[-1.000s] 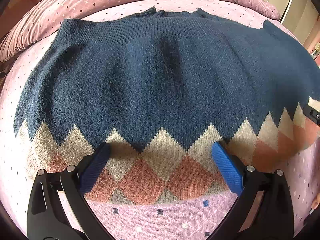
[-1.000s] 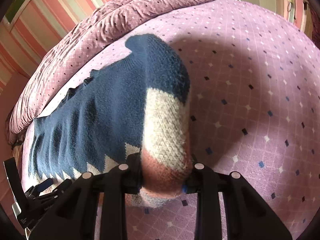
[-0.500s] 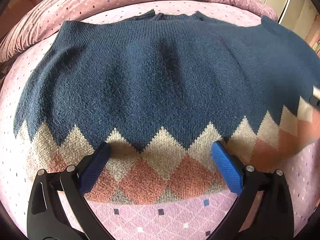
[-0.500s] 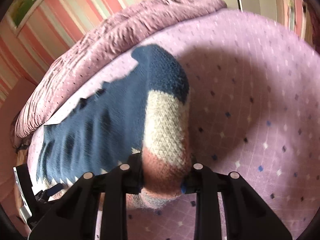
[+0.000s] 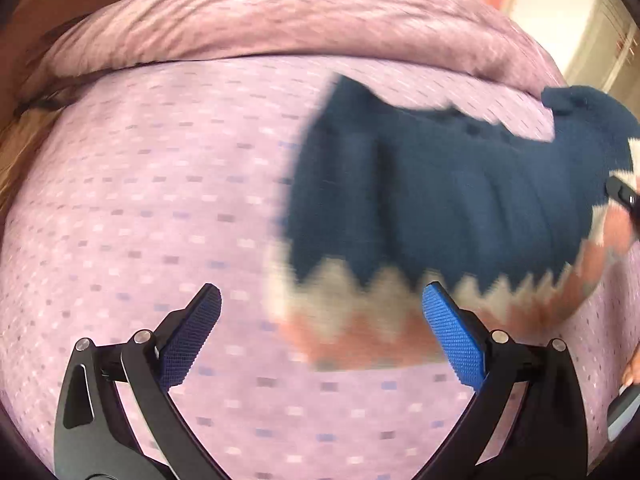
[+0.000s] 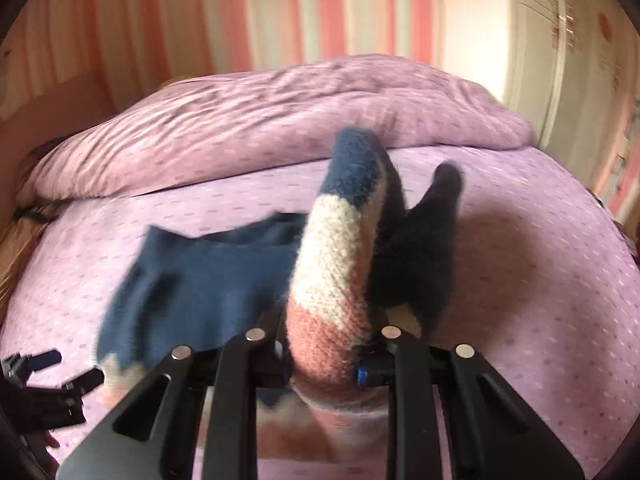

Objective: Fold small clothes

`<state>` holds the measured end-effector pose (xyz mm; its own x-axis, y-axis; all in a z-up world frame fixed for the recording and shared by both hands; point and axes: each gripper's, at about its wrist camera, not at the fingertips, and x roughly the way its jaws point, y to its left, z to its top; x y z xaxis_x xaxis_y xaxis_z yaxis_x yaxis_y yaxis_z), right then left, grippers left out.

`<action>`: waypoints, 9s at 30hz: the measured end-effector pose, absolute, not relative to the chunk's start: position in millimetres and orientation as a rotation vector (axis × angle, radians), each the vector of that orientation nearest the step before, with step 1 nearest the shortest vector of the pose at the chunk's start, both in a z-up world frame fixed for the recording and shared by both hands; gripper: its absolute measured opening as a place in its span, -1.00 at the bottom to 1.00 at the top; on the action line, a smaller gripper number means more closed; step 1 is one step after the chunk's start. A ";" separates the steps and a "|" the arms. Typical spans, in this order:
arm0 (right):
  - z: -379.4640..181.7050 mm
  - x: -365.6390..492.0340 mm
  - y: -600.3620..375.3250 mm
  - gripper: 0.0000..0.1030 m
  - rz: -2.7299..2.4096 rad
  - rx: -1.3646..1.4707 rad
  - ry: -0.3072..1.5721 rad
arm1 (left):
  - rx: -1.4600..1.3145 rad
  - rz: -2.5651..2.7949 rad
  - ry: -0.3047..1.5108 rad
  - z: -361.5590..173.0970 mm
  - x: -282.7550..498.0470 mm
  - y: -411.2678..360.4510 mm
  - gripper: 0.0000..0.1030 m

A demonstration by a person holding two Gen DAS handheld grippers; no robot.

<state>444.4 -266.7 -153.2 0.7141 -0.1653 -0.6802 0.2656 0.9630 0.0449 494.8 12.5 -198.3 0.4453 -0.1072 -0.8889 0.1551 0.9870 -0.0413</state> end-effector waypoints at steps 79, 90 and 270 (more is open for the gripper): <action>-171.4 416.4 -306.5 0.44 -0.180 0.062 0.861 | -0.187 -0.624 1.353 -248.4 548.0 -77.7 0.08; -175.7 410.0 -313.9 0.44 -0.192 0.052 0.871 | -0.031 -0.583 1.144 -215.4 519.2 -94.2 -0.67; -221.6 510.6 -204.7 -0.23 0.246 0.339 1.077 | -0.382 -0.472 1.187 -246.8 543.0 -48.7 0.01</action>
<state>510.6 -204.7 -221.6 0.4545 0.3579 -0.8157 -0.0315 0.9216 0.3868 543.0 -48.7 -246.8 0.2979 -0.5395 -0.7875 0.1489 0.8412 -0.5199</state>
